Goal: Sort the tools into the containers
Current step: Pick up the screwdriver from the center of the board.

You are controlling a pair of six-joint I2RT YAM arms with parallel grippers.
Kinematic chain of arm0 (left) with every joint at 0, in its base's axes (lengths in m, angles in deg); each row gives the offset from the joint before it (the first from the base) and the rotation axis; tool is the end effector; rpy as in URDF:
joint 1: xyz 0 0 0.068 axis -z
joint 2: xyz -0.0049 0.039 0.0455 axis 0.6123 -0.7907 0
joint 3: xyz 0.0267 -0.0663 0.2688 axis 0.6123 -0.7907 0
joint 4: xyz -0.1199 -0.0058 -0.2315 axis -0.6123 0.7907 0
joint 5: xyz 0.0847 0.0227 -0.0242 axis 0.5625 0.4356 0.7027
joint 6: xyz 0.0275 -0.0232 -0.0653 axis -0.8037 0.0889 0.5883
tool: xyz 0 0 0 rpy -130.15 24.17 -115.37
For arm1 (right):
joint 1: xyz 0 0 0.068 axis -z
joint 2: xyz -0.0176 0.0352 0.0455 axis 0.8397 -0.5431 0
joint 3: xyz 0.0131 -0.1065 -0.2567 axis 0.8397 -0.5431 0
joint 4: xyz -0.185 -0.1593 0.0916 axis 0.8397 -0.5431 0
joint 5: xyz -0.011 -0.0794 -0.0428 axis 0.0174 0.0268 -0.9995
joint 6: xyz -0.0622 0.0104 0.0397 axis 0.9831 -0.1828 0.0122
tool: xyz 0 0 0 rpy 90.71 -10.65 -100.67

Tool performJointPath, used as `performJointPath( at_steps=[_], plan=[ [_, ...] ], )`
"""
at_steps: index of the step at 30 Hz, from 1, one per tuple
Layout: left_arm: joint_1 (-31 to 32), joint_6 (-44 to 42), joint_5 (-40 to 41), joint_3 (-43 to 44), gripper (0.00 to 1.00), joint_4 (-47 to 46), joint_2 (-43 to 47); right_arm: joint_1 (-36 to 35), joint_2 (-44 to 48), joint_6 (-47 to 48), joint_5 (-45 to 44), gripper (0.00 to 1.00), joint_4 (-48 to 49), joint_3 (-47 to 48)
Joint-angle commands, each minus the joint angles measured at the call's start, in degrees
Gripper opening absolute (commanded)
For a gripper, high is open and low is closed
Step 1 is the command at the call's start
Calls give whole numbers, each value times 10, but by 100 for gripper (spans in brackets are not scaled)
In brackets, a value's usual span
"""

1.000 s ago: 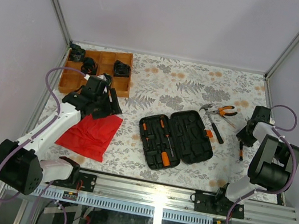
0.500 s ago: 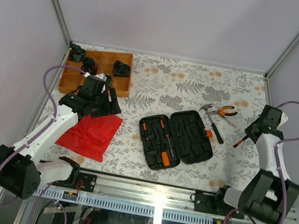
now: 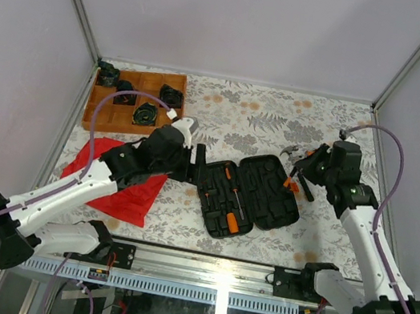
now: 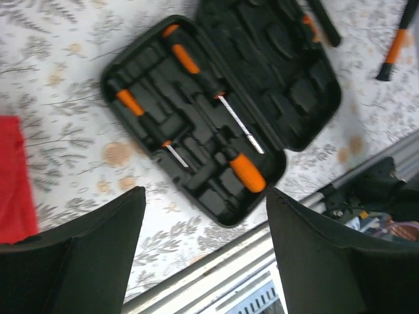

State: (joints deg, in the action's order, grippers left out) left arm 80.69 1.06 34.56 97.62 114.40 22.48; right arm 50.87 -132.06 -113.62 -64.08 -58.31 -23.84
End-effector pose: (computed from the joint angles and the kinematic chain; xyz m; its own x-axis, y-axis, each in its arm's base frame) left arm 0.1862 -0.1728 0.2983 -0.7495 -0.0058 -0.6620 0.3407 0.8540 -0.3931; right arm 0.2491 0.0312 0.2855 -0.5250 0.5323 -0.6641 0.1828 0.8326 0.5228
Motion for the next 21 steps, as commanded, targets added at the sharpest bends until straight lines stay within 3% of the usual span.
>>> performJointPath(
  at_steps=[1, 9, 14, 21],
  plan=[
    [65, 42, 14, 1, 73, -93, 16, -94, 37, -89, 3, 0, 31, 24],
    [177, 80, 58, -7, 73, -158, 1, -248, 29, -167, -39, 0, 92, 14],
    [195, 88, 71, -24, 73, -191, -14, -320, 11, -196, -55, 0, 124, 19],
    [195, 80, 101, -32, 70, -204, -37, -348, 0, -215, -48, 0, 138, 22]
  ],
)
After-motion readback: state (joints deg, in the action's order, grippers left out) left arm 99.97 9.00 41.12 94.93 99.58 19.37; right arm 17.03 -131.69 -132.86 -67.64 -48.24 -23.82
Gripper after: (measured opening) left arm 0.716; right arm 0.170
